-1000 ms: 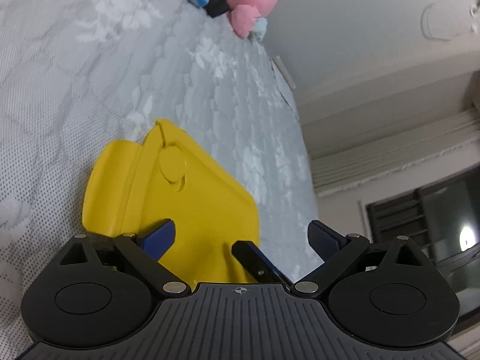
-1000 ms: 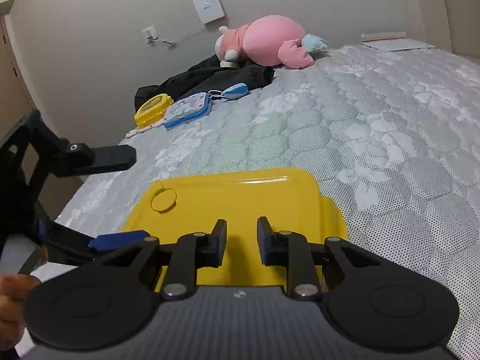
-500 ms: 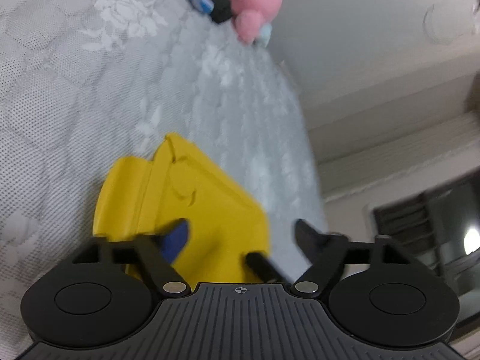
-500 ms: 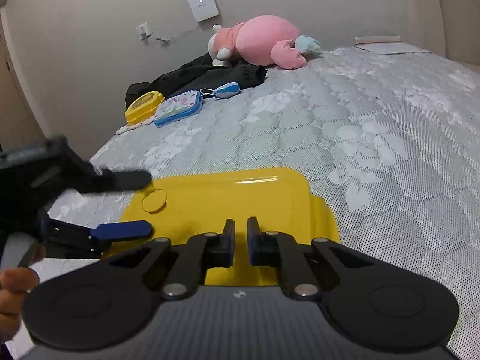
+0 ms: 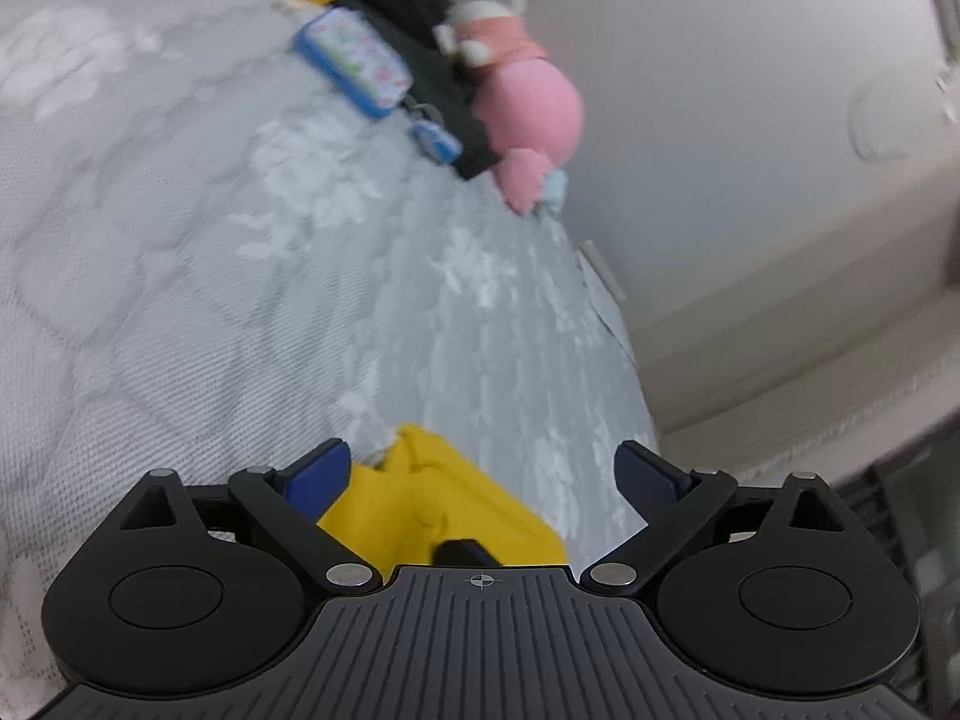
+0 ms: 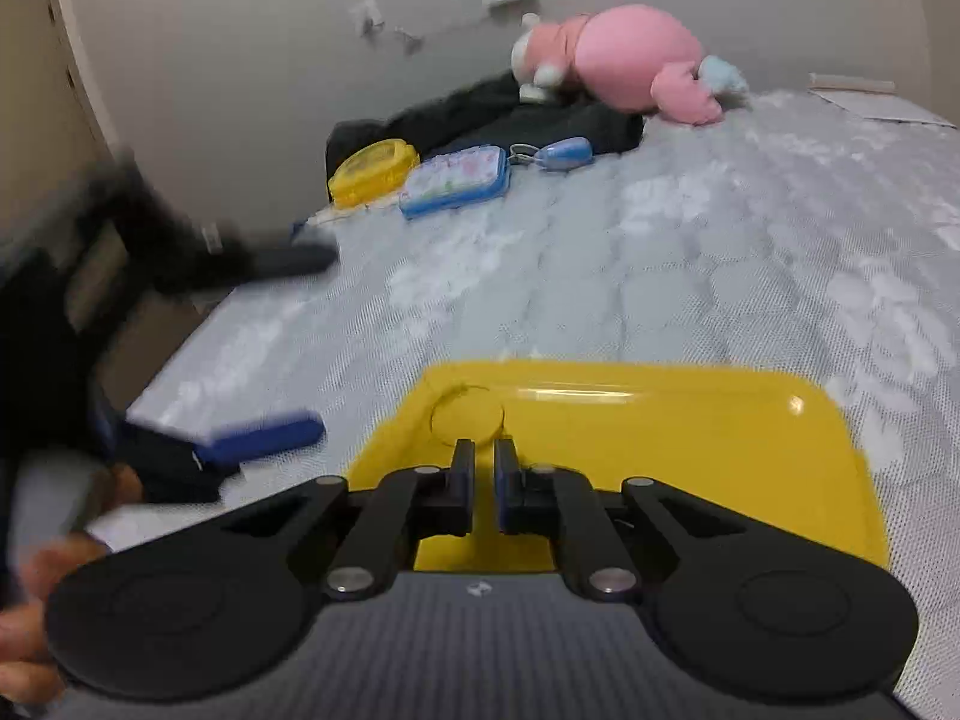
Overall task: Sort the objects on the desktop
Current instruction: 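Lower the yellow lid flat onto the glass container rim with both grippers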
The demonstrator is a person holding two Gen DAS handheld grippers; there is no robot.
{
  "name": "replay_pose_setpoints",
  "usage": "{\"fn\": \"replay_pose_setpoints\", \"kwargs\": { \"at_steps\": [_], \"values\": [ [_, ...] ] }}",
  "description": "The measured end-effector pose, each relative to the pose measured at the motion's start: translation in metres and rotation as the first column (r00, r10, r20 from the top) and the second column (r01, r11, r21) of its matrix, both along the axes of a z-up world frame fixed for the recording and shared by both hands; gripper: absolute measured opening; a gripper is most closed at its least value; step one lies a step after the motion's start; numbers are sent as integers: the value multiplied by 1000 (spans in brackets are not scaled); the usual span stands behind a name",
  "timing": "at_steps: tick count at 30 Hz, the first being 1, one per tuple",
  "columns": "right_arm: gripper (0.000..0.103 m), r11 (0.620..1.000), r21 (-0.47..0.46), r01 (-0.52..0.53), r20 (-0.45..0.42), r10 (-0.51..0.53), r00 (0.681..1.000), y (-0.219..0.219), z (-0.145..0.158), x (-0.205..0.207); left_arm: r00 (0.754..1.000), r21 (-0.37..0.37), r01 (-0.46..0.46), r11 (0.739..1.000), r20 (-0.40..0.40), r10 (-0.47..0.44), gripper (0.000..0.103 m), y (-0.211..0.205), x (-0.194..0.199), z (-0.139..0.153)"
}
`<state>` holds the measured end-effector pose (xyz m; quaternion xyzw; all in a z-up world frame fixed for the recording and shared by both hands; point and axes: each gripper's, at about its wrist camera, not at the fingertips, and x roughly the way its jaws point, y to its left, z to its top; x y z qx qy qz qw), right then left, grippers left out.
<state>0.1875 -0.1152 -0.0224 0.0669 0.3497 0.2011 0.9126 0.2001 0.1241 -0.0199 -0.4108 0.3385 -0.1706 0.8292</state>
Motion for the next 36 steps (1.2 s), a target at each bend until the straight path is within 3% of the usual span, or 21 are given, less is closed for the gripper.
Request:
{"fn": "replay_pose_setpoints", "kwargs": {
  "at_steps": [6, 11, 13, 15, 17, 19, 23, 25, 28, 29, 32, 36],
  "values": [
    [4, 992, -121, -29, 39, 34, 999, 16, -2, -3, 998, -65, 62, 996, 38, -59, 101, -7, -3, 2],
    [6, 994, -60, 88, 70, -83, 994, -17, 19, -9, 996, -87, 92, 992, 28, -90, 101, -13, -4, -1],
    [10, 984, -89, 154, 132, -141, 981, -37, 26, -17, 992, -37, 120, 992, 31, -119, 101, -24, -4, 1],
    [10, 980, -91, 178, 132, -166, 977, -56, 23, -18, 988, 32, 148, 988, 29, -149, 101, -37, -4, 3],
    [12, 982, -32, 188, 89, -185, 979, -72, 16, -17, 985, 148, 166, 975, 22, -171, 101, -50, -7, 4],
    [13, 979, 25, 204, 68, -205, 976, -79, 9, -16, 983, 278, 167, 946, 21, -180, 101, -65, -11, 5],
    [14, 981, 30, 191, 49, -192, 980, -79, -4, -12, 983, 494, 136, 859, 40, -178, 99, -89, -19, 7],
    [14, 982, 30, 184, 62, -186, 981, -82, -6, -13, 981, 513, 123, 849, 66, -182, 98, -93, -23, 7],
    [14, 978, 74, 194, 50, -198, 979, -91, -8, -14, 971, 447, 137, 884, 116, -209, 80, -90, -28, 14],
    [14, 976, 89, 197, 45, -202, 978, -94, -9, -15, 967, 427, 144, 893, 132, -219, 80, -89, -30, 16],
    [14, 973, 110, 202, 41, -208, 977, -97, -10, -17, 962, 464, 170, 869, 113, -248, 78, -95, -30, 12],
    [16, 975, 98, 200, 53, -206, 977, -94, -11, -17, 965, 457, 208, 865, 49, -258, 71, -99, -20, -2]
  ]
}}
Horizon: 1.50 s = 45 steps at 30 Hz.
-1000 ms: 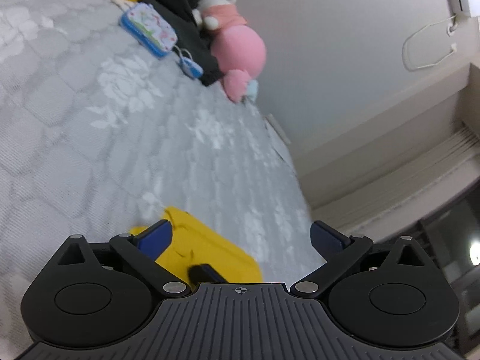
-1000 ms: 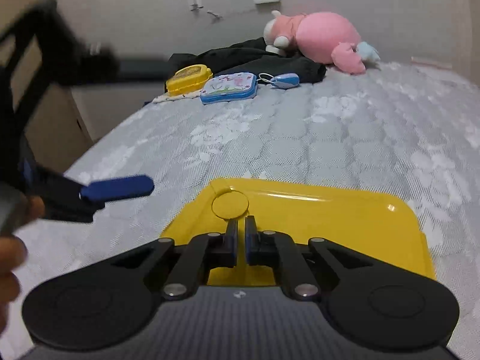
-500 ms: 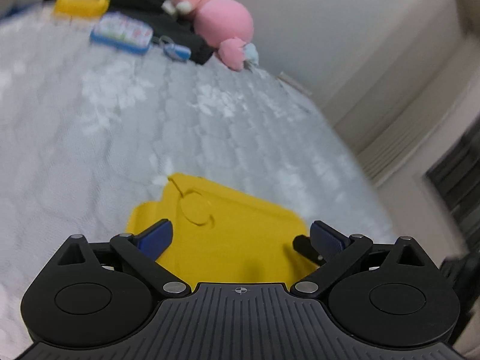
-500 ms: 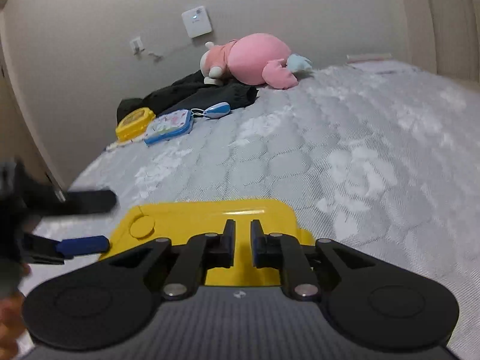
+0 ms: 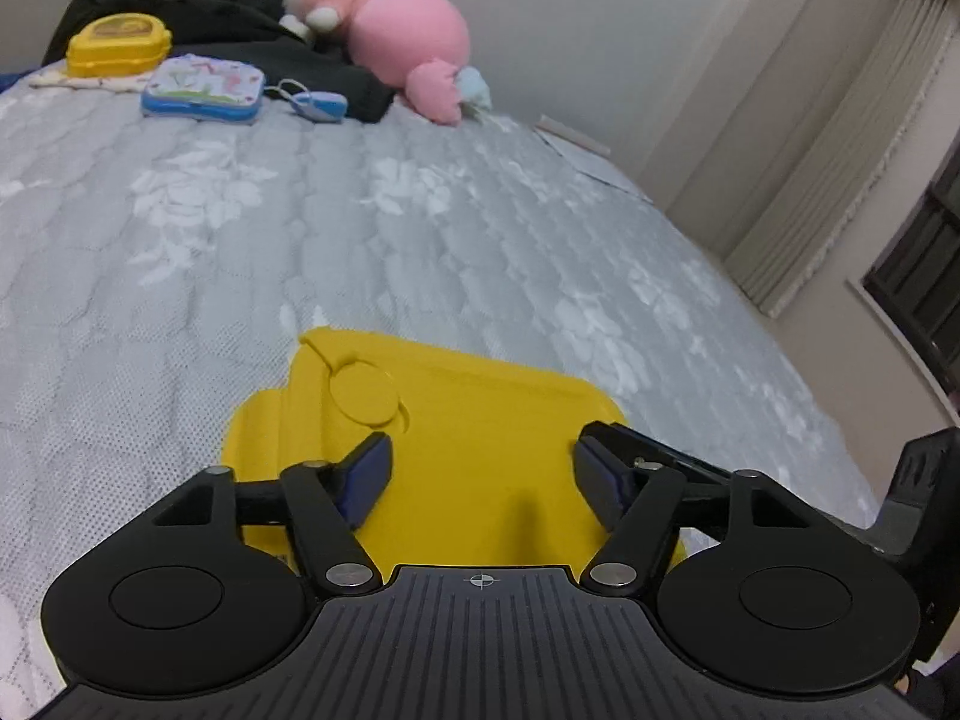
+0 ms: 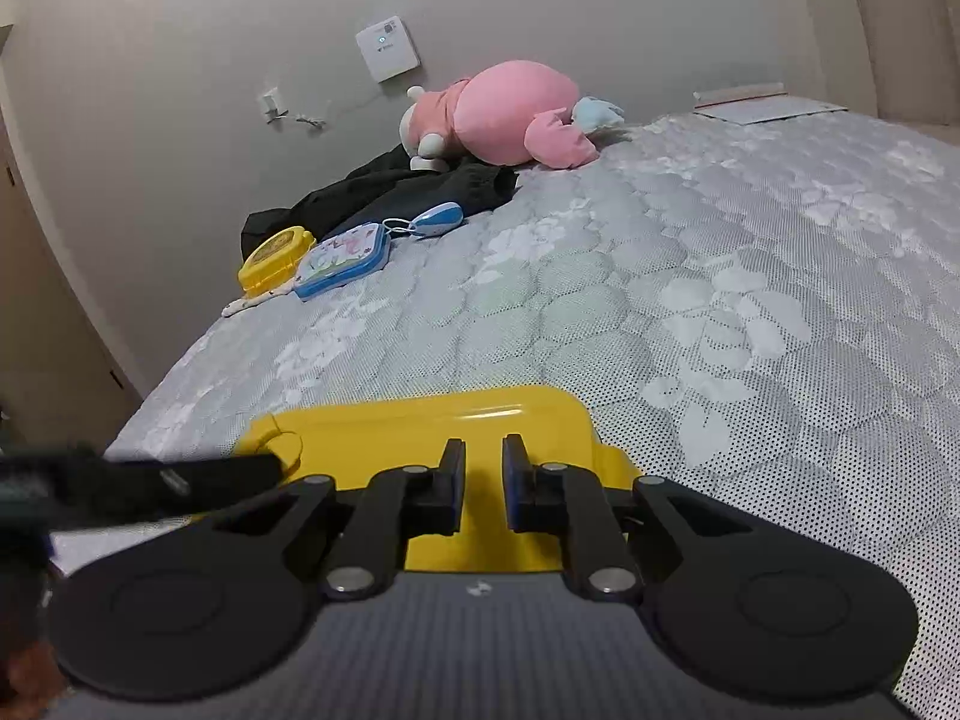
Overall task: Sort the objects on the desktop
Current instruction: 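Lower the yellow lid flat onto the glass container rim with both grippers, then open both grippers and pull them back from the lidded container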
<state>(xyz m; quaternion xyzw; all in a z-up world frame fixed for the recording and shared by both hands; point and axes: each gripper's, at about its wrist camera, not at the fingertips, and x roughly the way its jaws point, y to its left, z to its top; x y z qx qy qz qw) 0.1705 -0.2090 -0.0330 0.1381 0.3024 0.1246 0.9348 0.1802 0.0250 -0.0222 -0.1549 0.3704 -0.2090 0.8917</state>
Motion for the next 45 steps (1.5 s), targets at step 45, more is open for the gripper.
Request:
{"fn": "replay_pose_setpoints", "kwargs": {
  "at_steps": [45],
  "values": [
    [26, 976, -95, 195, 0, -196, 981, -26, 14, -14, 960, -191, -182, 965, -249, 132, 66, 61, 25, -40]
  ]
}}
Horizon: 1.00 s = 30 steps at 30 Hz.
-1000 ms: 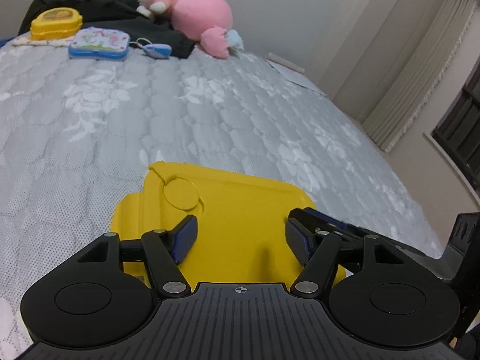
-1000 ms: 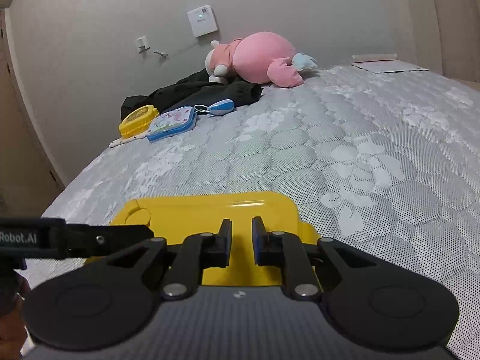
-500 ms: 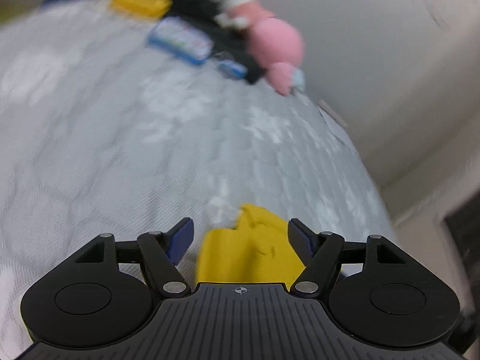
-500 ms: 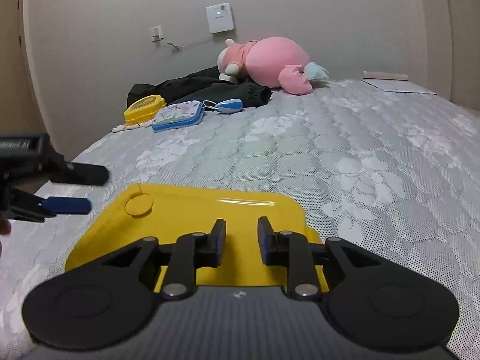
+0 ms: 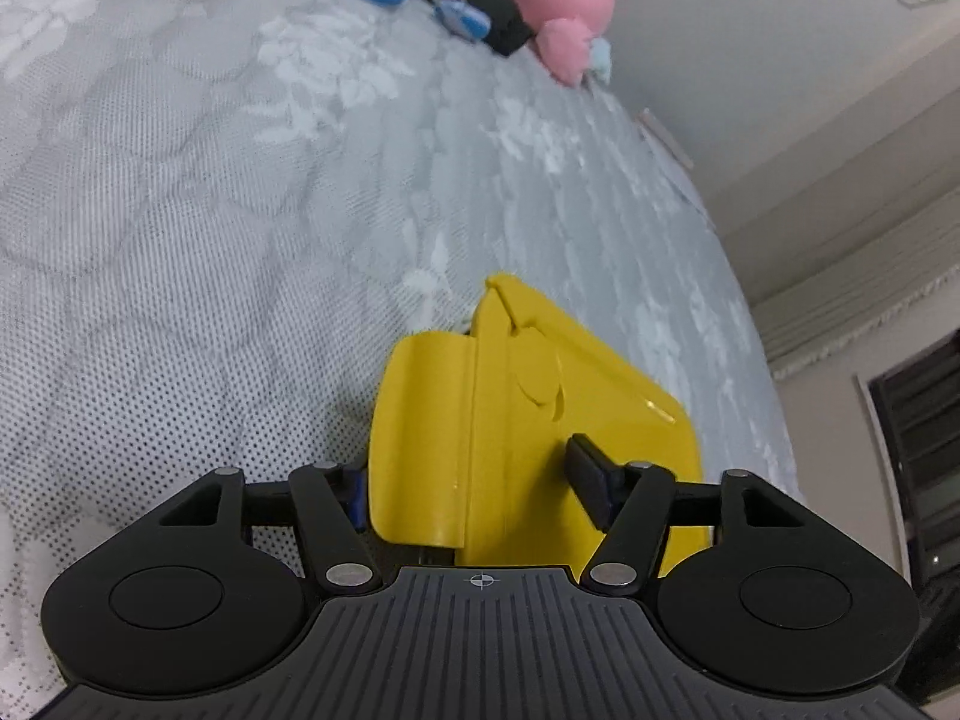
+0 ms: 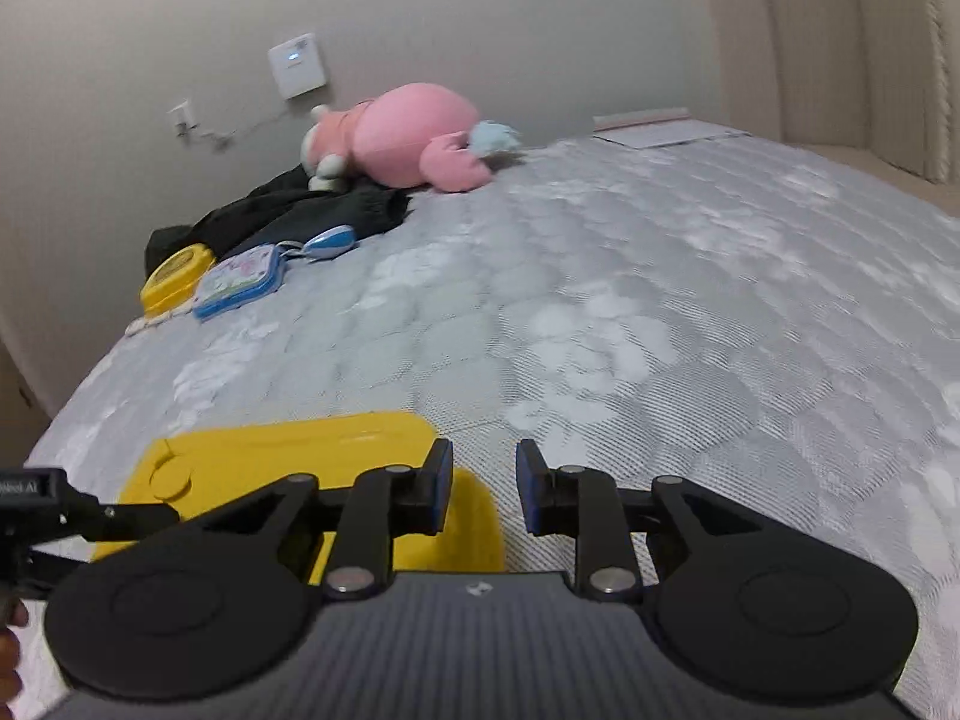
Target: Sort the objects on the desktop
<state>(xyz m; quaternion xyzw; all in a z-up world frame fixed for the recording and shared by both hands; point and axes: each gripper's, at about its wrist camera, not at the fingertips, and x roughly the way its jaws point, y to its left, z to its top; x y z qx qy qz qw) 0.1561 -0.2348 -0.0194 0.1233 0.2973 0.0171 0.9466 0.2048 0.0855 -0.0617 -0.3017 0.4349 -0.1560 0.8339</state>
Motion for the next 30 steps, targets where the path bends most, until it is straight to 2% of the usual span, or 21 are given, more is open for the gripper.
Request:
{"fn": "replay_pose_setpoints", "kwargs": {
  "at_steps": [2, 4, 6, 8, 10, 12, 16, 17, 18, 22, 24, 28, 30],
  "values": [
    [27, 1000, -22, -10, 17, 10, 1000, 0, 8, -14, 996, 3, -74, 997, 49, 74, 74, 8, -12, 8],
    [34, 999, -54, -10, 33, 12, 999, 0, 14, -30, 983, 11, -155, 988, 102, 153, 83, 19, -29, 24],
    [34, 998, -65, -3, 29, 4, 1000, -3, 19, -49, 971, 59, -198, 979, 145, 187, 88, 21, -51, 39],
    [36, 999, -41, -2, -9, 2, 1000, -9, 22, -62, 974, 119, -192, 974, 147, 174, 90, 15, -72, 45],
    [44, 1000, -14, 6, -61, -7, 998, -14, 21, -74, 986, 186, -148, 971, 102, 131, 92, 2, -93, 44],
    [47, 1000, 3, 2, -118, -1, 993, -16, 21, -83, 995, 250, -94, 964, 52, 84, 92, -13, -110, 43],
    [52, 1000, 10, -22, -191, 23, 981, -14, 19, -101, 999, 364, -16, 931, 50, -3, 94, -48, -142, 43],
    [58, 999, 12, -34, -201, 35, 979, -13, 19, -106, 999, 377, 6, 926, 44, -25, 95, -56, -150, 40],
    [72, 999, 15, -47, -209, 49, 977, -12, 19, -110, 998, 387, 22, 922, 38, -40, 96, -63, -157, 36],
    [89, 997, 13, -80, -198, 81, 977, -5, 26, -127, 996, 431, 65, 900, 25, -84, 99, -87, -177, 26],
    [99, 995, -10, -101, -178, 97, 979, 1, 33, -136, 995, 460, 53, 886, 53, -87, 101, -90, -182, 31],
    [103, 984, -99, -150, -174, 131, 976, 15, 40, -148, 993, 477, -54, 877, 118, -3, 103, -79, -191, 40],
    [103, 978, -144, -152, -204, 121, 971, 19, 36, -150, 992, 480, -97, 872, 118, 46, 103, -72, -192, 42]
  ]
}}
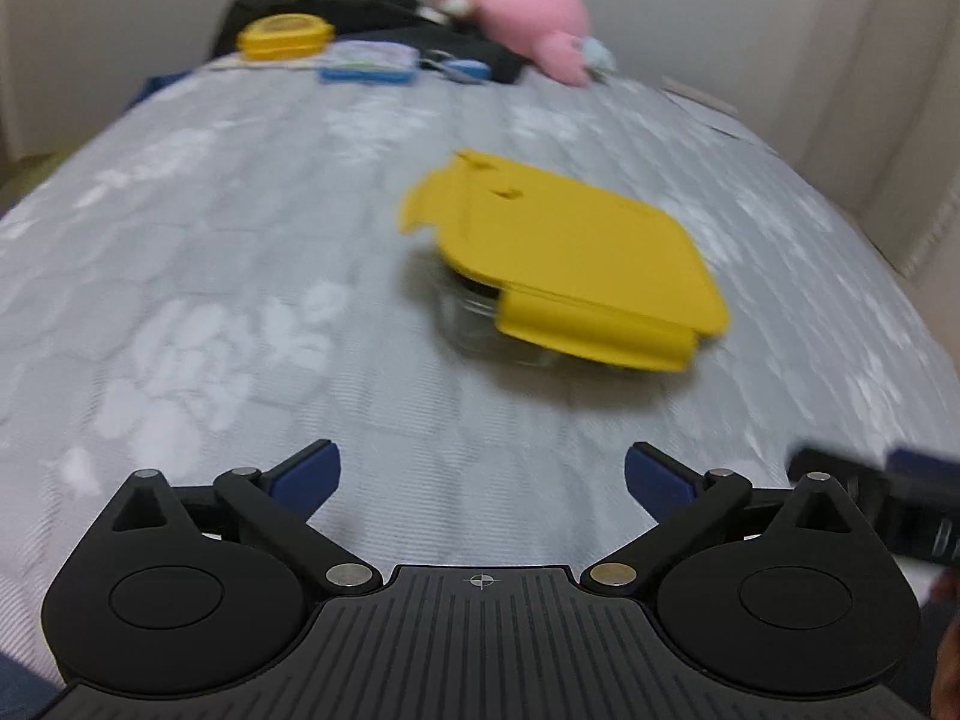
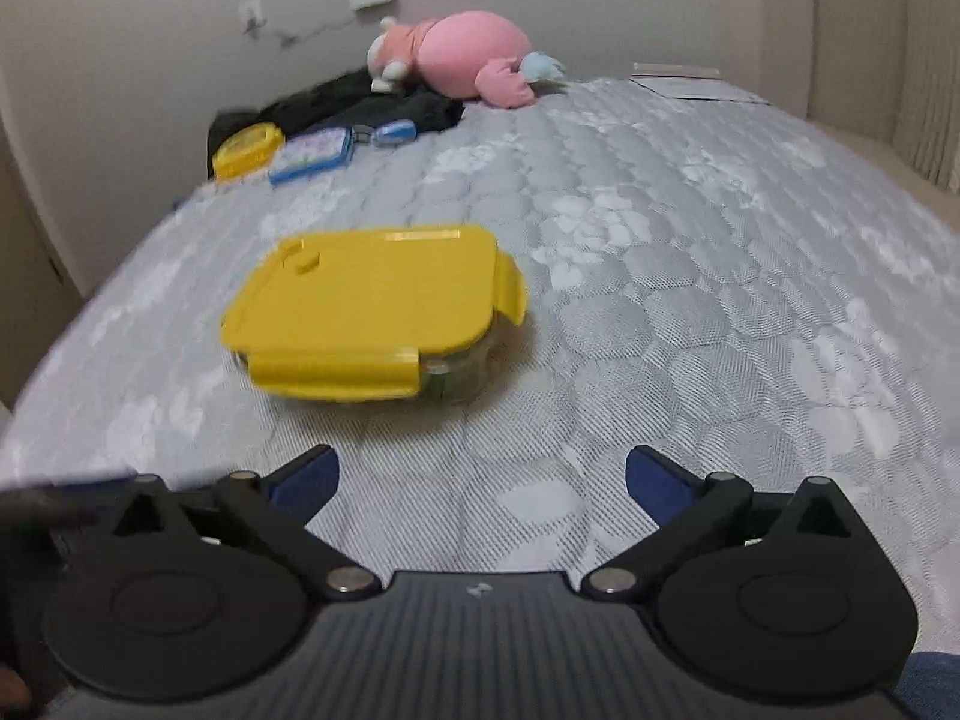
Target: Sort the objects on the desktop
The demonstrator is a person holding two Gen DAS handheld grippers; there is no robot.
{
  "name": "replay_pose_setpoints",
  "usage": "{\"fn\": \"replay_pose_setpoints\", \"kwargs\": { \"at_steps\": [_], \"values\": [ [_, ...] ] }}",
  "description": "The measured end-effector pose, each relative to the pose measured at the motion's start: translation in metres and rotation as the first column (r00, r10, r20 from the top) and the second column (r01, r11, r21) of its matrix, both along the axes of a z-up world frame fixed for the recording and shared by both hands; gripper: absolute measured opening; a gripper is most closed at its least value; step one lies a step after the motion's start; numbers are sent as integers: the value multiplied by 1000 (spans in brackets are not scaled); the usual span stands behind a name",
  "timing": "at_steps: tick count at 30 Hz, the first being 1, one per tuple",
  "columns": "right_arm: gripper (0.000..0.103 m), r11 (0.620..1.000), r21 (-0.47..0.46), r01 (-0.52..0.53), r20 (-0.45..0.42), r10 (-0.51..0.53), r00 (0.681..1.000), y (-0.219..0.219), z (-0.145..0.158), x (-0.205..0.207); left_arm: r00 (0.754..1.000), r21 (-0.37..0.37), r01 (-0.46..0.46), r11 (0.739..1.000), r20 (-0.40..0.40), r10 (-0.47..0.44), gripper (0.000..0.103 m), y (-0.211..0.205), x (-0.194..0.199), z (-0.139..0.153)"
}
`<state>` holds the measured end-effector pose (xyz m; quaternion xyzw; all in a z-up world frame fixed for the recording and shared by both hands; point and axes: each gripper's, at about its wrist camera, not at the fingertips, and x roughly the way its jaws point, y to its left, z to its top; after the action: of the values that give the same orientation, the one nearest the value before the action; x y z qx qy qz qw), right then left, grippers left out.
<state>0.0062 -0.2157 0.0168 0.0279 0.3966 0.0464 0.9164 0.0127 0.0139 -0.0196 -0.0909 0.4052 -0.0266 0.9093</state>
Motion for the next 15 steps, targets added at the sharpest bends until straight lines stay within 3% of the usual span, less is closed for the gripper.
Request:
{"fn": "replay_pose_setpoints", "kwargs": {
  "at_steps": [3, 7, 12, 15],
  "values": [
    [103, 999, -48, 18, -55, -20, 998, 2, -9, 1, 1000, 62, 9, 998, -11, -8, 103, 3, 9, 8],
    [103, 999, -12, 40, -123, -41, 992, -3, -18, 8, 994, 298, 58, 953, 73, -84, 103, -10, 12, 27],
    [103, 999, -27, 44, -149, -48, 988, -1, -28, 13, 992, 221, 115, 968, 28, -125, 103, -7, 13, 17],
    [103, 999, -34, 22, -148, -26, 989, 4, -33, 16, 995, 127, 101, 987, -3, -101, 103, 3, 18, 13]
  ]
}}
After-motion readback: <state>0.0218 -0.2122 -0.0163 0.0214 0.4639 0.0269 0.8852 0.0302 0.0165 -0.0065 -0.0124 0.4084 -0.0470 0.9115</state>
